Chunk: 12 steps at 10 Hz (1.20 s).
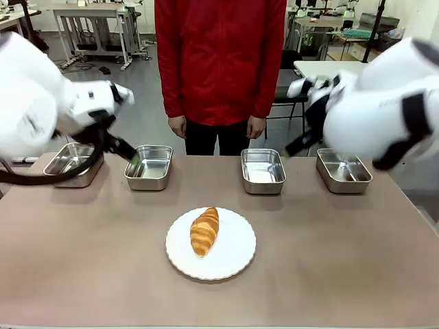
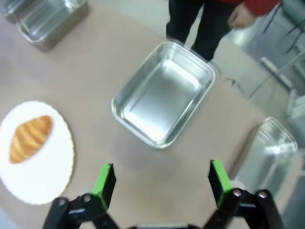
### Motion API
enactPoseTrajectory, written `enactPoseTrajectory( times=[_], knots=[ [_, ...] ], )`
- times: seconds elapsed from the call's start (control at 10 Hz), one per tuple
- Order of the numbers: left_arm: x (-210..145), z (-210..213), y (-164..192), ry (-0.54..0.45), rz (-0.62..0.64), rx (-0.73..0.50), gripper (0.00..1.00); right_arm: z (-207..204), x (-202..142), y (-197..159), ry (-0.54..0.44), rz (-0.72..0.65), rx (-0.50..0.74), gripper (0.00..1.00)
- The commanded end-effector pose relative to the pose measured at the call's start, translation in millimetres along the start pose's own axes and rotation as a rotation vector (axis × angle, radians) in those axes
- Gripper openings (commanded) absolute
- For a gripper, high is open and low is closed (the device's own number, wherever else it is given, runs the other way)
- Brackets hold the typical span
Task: Place the bread in the container.
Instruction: Place the Butter Roll into the Airtight Container indicated by the human.
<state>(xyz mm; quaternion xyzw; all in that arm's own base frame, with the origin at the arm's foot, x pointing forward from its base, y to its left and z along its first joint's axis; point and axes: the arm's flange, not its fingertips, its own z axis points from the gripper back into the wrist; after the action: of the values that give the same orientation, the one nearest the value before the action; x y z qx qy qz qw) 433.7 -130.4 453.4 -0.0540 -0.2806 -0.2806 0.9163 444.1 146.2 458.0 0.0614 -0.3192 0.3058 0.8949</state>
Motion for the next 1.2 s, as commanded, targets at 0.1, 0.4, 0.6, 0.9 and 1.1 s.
enactPoseTrajectory(
  times=[0.1, 0.4, 0.6, 0.9, 1.1],
  knots=[
    [32.2, 46.2, 81.8, 0.077, -0.085, -0.119, 1.00, 38.8, -0.3, -98.7, -0.060, -0.022, 0.156, 1.00],
    [23.3, 78.4, 165.2, 0.048, -0.276, -0.318, 1.00, 43.7, -33.5, -167.2, -0.129, -0.023, 0.235, 1.00],
    [11.5, 84.6, 180.4, -0.085, -0.286, -0.251, 1.00, 39.5, -44.2, -175.2, -0.266, 0.020, 0.167, 1.00],
    [14.7, 90.8, 161.2, 0.022, -0.265, -0.258, 1.00, 61.9, -44.0, -163.3, -0.139, -0.047, 0.207, 1.00],
    [0.9, 101.3, 189.3, -0.037, -0.273, -0.216, 1.00, 68.2, -54.2, -184.8, -0.193, 0.054, 0.186, 1.00]
  ],
)
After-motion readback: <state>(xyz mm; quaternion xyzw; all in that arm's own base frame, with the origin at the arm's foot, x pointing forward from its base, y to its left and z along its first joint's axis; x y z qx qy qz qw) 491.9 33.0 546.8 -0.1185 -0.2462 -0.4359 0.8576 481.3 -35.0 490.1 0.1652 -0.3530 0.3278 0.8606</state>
